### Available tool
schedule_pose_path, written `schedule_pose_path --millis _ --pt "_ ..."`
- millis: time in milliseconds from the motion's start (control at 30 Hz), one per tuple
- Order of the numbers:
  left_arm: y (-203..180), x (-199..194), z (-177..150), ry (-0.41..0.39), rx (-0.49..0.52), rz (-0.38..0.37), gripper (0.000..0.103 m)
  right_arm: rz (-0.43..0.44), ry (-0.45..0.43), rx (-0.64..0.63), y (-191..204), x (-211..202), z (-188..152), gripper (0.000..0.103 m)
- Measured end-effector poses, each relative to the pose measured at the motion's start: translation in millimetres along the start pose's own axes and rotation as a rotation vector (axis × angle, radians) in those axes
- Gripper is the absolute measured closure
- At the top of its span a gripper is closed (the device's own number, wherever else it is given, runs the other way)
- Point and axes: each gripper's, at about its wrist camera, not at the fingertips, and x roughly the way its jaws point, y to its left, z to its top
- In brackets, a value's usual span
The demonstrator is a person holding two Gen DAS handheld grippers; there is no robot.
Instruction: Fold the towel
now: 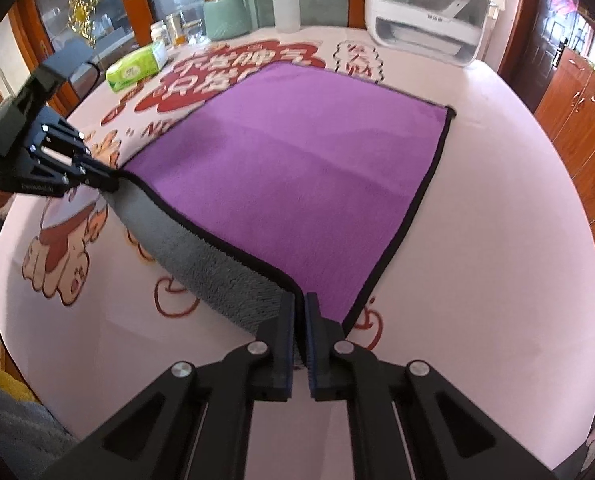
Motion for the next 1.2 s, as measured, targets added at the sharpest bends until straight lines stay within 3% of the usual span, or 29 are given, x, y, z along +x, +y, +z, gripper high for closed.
schedule_pose_path --millis 567,933,1200 --pt "39 -37 80 -0.118 -0.119 0.141 0.099 -0.075 -0.126 0.082 -42 -11 73 0.099" --pt "66 -27 153 -0.171 -0.181 0.247 0.1 -0.176 -0.175 0.145 -82 9 140 0.099" --pt "85 -4 189 -0.183 -0.234 0.314 0.1 -0.236 -0.167 0.19 -102 43 174 0.099"
